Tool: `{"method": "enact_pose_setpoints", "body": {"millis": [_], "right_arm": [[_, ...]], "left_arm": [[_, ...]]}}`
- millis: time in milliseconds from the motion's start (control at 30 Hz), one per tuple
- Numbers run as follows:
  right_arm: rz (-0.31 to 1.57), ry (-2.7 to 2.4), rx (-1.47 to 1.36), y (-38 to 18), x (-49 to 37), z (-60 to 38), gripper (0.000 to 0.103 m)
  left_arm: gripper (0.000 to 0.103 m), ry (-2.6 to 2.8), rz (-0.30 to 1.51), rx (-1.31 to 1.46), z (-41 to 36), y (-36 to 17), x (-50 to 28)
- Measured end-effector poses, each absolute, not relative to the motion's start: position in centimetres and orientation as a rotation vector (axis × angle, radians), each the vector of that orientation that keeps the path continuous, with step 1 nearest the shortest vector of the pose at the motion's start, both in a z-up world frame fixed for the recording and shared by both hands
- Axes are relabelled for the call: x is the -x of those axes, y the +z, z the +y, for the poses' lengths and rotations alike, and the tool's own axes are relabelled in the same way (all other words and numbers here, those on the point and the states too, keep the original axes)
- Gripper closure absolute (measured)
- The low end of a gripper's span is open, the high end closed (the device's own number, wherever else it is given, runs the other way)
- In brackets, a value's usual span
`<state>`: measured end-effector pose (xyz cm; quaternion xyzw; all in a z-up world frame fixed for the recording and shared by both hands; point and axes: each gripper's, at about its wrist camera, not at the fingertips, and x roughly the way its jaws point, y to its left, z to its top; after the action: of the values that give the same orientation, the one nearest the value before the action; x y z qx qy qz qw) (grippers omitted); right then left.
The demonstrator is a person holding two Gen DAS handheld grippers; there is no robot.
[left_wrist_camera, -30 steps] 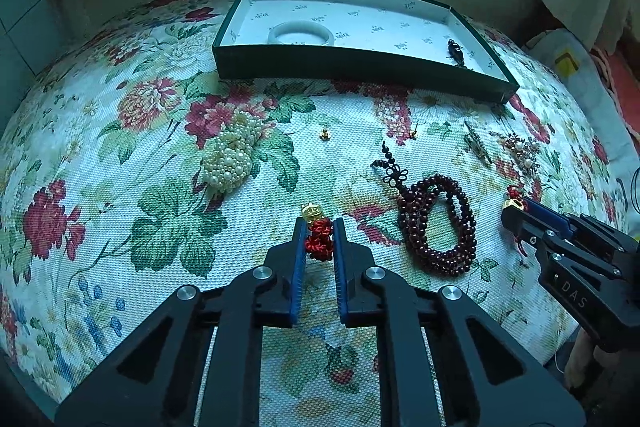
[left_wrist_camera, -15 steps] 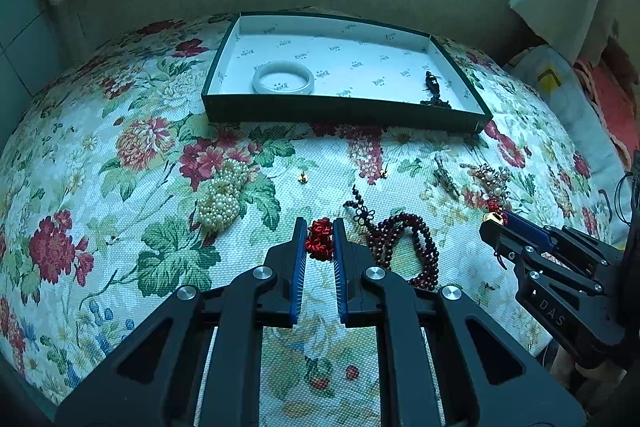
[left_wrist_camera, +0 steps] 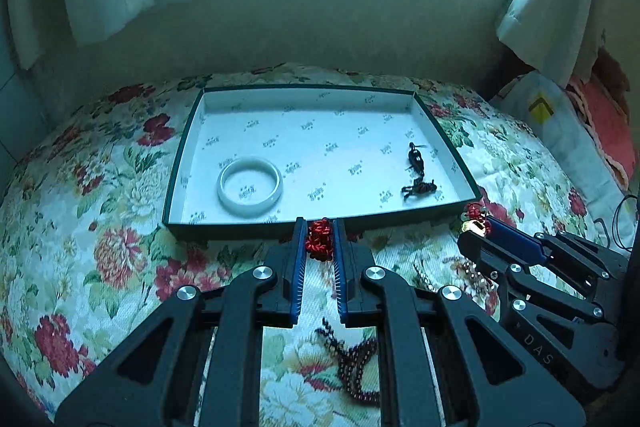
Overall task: Organize jewelry
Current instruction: 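Carry both charms into the green box and open both grippers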
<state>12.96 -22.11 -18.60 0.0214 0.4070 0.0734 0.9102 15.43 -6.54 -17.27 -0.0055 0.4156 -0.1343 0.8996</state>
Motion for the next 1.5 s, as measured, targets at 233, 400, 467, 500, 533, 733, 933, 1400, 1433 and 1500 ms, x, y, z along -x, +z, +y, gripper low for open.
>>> {"method": "enact_pose_setpoints", "body": {"millis": [233,400,467,500,533,733,933,1400,1433,1500], "right_arm": [[0.834,0.158,-0.015,-19.3,-18.2,-22.1,0.081],[0.870,0.164,-0.001,-21.5,-21.3,-21.9,0.081],[0.887,0.162,0.007,-22.5,-22.1,-21.7,0.081],[0.896,0.163,0.008,-22.9,-22.5,-21.8,0.081],[0.905,0.163,0.009,-23.3,-22.9,-21.8,0.081],[0.938,0.156,0.009,-24.9,-24.2,-22.1,0.081],[0.953,0.164,0.014,-25.9,-24.6,-21.8,0.080],[0.914,0.118,-0.029,-25.2,-23.6,-23.7,0.055],[0.906,0.117,-0.033,-24.8,-23.4,-23.8,0.055],[0.895,0.121,-0.039,-24.0,-22.8,-24.0,0.055]], "left_arm": [[0.091,-0.276,0.848,0.012,-8.2,-17.8,-20.4],[0.091,-0.265,0.881,0.003,-9.0,-20.2,-23.5],[0.091,-0.259,0.903,-0.006,-9.3,-21.3,-24.5],[0.091,-0.256,0.911,-0.011,-9.4,-21.8,-24.9],[0.091,-0.253,0.918,-0.016,-9.5,-22.3,-25.2],[0.090,-0.246,0.951,-0.031,-9.7,-24.4,-26.4],[0.090,-0.255,0.962,-0.048,-10.0,-25.0,-26.8],[0.048,-0.234,0.946,-0.017,-9.1,-24.5,-26.5],[0.047,-0.236,0.942,-0.017,-9.0,-24.1,-26.4],[0.045,-0.240,0.934,-0.013,-9.0,-23.4,-25.8]]}}
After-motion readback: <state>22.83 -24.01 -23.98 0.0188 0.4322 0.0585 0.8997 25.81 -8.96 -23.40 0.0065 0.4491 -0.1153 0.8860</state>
